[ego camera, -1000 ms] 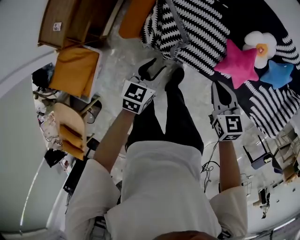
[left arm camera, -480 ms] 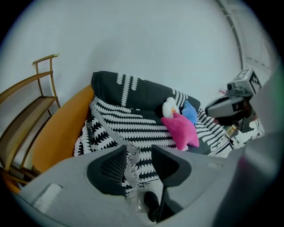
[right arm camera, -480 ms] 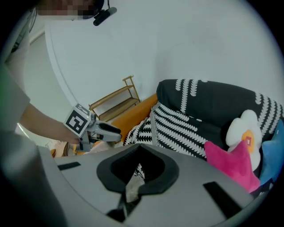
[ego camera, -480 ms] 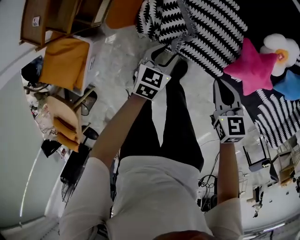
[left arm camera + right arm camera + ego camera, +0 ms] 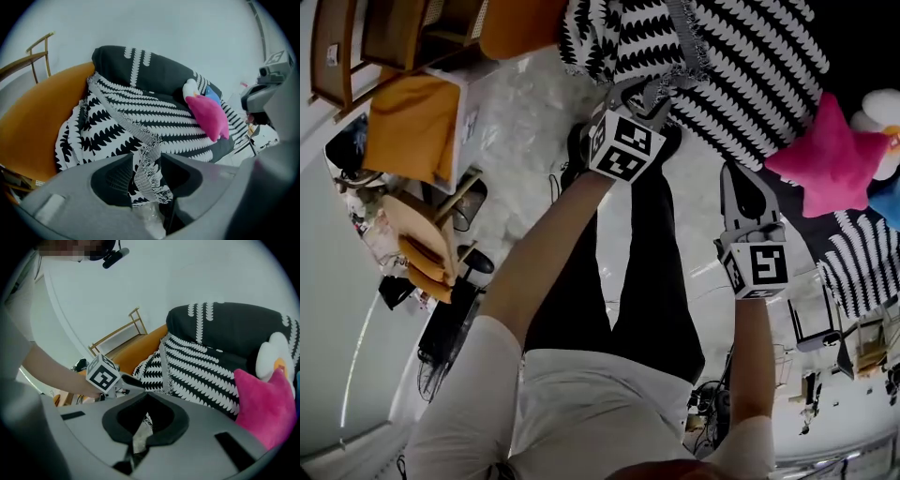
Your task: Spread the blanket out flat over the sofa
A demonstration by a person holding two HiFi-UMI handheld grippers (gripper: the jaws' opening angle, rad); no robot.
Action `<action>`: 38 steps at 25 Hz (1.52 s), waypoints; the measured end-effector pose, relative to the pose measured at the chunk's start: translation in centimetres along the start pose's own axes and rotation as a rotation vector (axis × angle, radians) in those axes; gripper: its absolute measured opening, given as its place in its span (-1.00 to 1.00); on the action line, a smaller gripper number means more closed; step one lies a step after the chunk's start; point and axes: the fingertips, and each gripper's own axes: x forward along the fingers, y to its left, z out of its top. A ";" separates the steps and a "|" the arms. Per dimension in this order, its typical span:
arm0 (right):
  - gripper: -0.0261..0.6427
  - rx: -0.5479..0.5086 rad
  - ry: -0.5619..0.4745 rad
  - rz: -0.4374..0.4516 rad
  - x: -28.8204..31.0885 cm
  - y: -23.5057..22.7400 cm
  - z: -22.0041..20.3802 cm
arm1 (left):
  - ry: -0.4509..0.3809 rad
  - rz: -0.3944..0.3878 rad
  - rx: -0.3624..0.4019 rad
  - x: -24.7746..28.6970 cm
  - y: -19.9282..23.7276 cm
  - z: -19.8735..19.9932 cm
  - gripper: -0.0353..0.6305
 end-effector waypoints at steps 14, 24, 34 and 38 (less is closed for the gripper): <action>-0.91 0.002 0.045 0.043 4.9 -1.1 -2.2 | 0.162 0.008 0.067 8.0 1.6 -5.3 -0.39; -0.91 -0.005 0.062 0.052 6.1 0.6 -2.4 | 0.163 -0.030 0.056 5.6 2.2 -5.7 -0.75; -0.91 -0.020 0.085 0.060 7.8 4.6 -2.0 | 0.143 -0.009 0.063 0.9 5.0 -7.9 -0.79; -0.91 -0.024 0.071 0.071 9.1 7.1 -1.3 | 0.118 0.039 0.056 -1.6 7.6 -9.0 -0.80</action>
